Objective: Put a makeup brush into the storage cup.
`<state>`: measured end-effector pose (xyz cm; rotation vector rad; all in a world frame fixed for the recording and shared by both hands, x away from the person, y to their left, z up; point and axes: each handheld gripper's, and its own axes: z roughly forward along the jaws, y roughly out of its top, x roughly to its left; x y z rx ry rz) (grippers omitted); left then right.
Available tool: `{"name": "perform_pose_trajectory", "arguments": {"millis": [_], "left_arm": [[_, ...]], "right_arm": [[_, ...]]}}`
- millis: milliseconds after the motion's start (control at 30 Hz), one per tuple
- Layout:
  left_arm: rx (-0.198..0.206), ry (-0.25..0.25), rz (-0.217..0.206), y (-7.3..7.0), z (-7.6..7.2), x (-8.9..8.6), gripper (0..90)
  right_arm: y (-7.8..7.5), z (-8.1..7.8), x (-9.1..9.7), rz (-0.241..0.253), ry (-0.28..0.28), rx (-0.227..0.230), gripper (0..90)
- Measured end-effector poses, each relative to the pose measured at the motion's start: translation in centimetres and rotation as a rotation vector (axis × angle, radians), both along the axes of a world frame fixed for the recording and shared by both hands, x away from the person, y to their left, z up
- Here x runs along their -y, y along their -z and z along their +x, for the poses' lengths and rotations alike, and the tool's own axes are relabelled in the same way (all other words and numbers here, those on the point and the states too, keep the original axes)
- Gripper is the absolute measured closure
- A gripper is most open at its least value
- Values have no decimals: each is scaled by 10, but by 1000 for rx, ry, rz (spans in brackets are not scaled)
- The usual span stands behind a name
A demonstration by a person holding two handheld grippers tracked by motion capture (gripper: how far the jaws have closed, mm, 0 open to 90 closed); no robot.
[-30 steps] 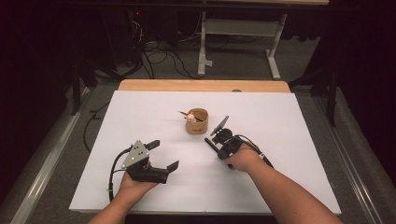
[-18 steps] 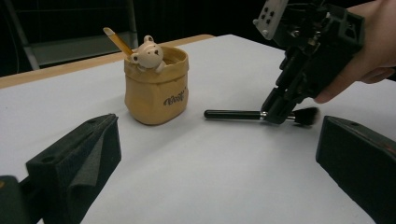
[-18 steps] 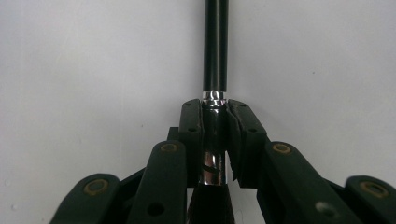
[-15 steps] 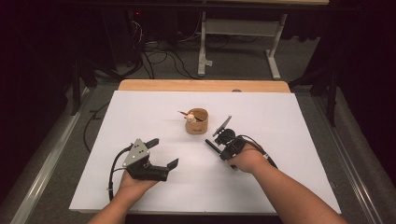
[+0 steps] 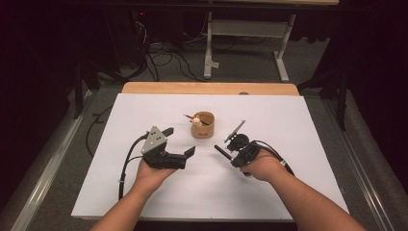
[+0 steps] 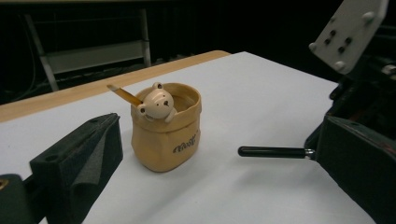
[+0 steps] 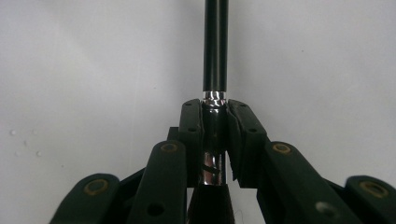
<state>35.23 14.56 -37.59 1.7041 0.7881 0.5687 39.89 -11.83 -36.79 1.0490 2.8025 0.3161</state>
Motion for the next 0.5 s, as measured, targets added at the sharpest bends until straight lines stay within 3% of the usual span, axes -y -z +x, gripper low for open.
{"name": "perform_pose_trajectory", "arguments": {"millis": [200, 233, 500], "left_arm": [[30, -25, 130, 19, 4, 4, 14], [27, -28, 138, 22, 4, 4, 15], [15, -53, 217, 48, 6, 2, 15]], "right_arm": [[-5, -9, 1, 5, -23, -4, 792], [-5, -9, 2, 5, -44, 3, 792], [-7, -12, 2, 16, -48, 5, 792]]}}
